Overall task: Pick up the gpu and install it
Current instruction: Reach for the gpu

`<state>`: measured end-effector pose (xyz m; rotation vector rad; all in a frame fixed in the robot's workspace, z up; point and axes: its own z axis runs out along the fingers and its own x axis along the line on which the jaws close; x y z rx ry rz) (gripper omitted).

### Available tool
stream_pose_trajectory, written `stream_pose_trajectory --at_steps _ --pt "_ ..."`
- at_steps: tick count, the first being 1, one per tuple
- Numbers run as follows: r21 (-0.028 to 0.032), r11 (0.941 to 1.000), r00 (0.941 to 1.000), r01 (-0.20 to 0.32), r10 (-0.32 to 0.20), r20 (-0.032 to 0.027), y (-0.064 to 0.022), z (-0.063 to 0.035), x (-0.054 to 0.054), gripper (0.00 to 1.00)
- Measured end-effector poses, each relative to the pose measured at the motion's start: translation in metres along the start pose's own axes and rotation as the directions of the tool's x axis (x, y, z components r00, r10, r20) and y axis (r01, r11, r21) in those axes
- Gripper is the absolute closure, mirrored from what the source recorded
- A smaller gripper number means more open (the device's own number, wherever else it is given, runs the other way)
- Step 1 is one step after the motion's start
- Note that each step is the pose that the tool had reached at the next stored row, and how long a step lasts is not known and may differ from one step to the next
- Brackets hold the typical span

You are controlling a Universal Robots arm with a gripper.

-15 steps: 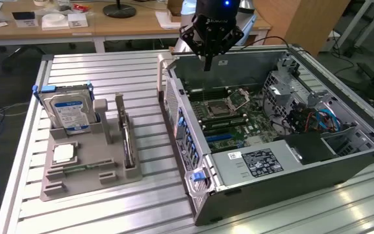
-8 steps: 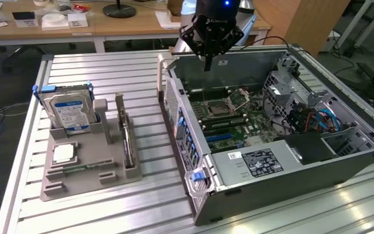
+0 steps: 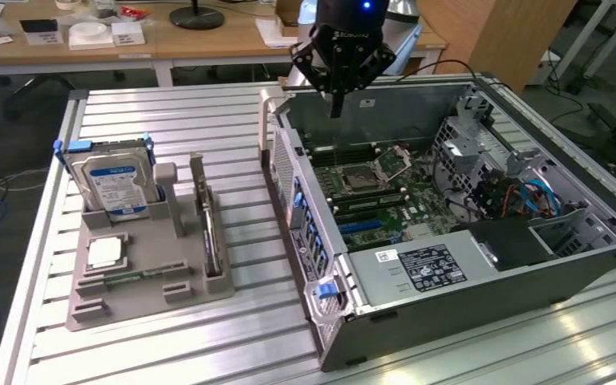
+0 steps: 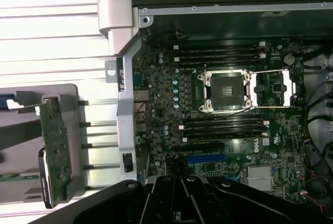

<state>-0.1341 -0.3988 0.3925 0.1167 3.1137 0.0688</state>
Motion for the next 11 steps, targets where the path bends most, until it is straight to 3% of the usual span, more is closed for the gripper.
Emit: stream_pose_trajectory --at_steps 11 --pt "0.0002 1.0 1.0 0.0 0.0 0.0 -0.0028 0.0009 0.036 0.89"
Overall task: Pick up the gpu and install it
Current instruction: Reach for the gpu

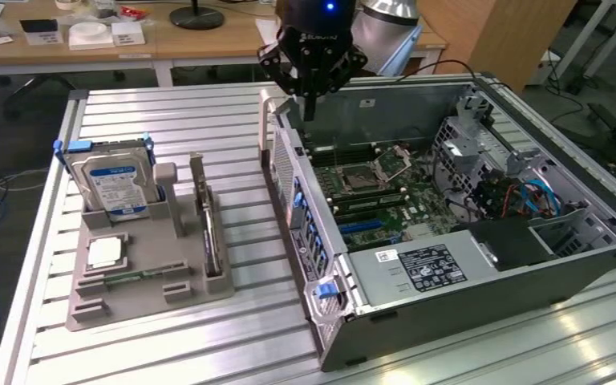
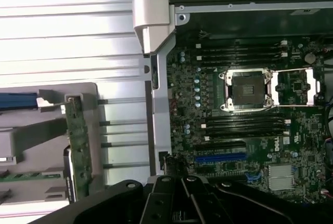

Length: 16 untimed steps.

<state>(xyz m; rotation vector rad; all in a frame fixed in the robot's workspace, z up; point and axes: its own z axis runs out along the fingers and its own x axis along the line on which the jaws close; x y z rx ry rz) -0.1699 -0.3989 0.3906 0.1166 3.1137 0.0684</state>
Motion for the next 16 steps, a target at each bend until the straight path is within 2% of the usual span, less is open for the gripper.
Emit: stream_pose_trajectory --at_steps 16 --pt "0.0 1.0 1.0 0.0 0.0 0.0 -0.0034 0.0007 0.045 0.89"
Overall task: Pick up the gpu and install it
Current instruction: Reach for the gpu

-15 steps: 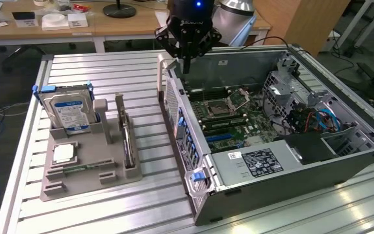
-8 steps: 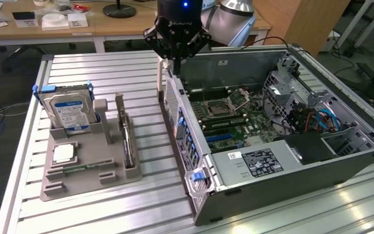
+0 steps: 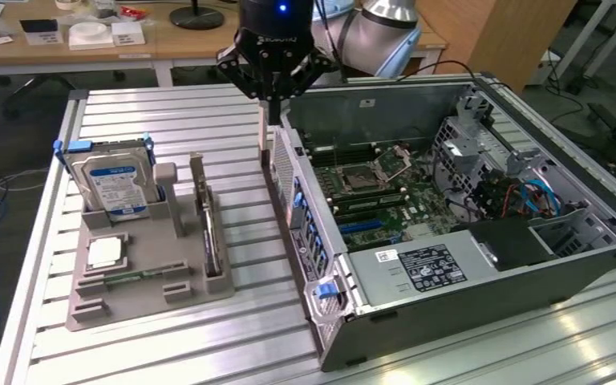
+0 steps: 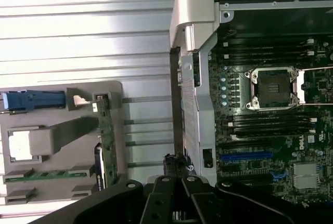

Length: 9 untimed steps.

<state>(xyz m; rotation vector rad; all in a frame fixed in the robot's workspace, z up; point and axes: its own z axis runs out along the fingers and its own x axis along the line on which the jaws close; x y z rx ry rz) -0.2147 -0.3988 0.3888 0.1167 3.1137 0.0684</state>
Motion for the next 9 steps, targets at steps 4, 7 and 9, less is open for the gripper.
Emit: stream_pose_trajectory --at_steps 4,7,9 --pt "0.0001 1.0 1.0 0.0 0.0 -0.0005 -0.0008 0.0005 0.01 0.89" --pt "0.0001 1.0 1.0 0.0 0.0 -0.0011 -0.0014 0.0011 0.017 0.89" --pt "0.0002 1.0 1.0 0.0 0.0 -0.0017 -0.0018 0.0015 0.022 0.89"
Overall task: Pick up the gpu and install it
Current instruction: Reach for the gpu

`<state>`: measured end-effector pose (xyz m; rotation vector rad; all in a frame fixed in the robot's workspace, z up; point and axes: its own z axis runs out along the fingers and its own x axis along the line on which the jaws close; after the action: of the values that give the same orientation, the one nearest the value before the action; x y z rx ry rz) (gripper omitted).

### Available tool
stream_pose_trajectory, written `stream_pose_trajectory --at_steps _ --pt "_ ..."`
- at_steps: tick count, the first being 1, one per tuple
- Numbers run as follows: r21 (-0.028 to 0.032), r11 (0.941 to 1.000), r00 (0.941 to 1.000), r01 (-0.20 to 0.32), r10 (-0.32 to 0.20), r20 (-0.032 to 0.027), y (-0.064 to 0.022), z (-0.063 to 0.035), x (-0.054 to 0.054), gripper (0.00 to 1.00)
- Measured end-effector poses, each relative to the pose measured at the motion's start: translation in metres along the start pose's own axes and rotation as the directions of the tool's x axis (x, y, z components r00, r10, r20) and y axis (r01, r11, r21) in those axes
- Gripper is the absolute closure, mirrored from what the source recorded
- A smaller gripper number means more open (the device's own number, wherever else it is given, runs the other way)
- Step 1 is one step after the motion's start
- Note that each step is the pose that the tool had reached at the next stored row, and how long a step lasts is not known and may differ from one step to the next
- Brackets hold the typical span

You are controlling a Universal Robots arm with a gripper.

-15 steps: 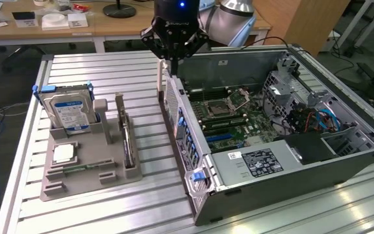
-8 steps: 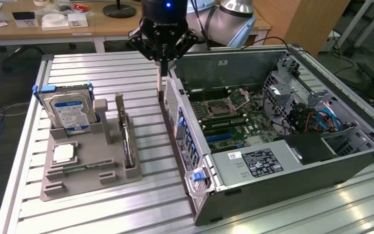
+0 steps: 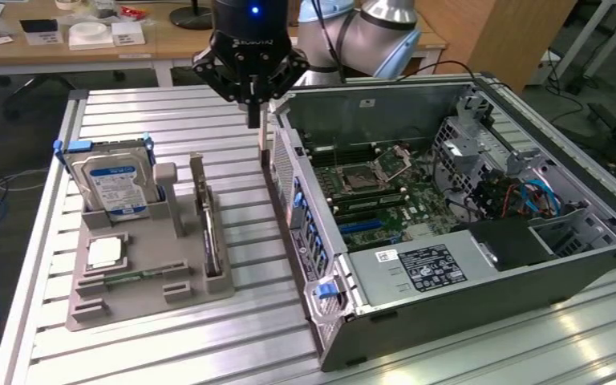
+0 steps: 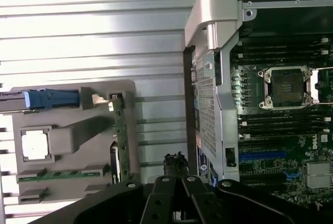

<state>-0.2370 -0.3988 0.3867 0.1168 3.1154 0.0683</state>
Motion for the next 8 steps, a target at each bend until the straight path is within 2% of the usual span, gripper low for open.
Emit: stream_pose_trajectory --at_steps 8 --pt "0.0001 1.0 1.0 0.0 0.0 -0.0026 -0.0016 0.0018 0.02 0.89"
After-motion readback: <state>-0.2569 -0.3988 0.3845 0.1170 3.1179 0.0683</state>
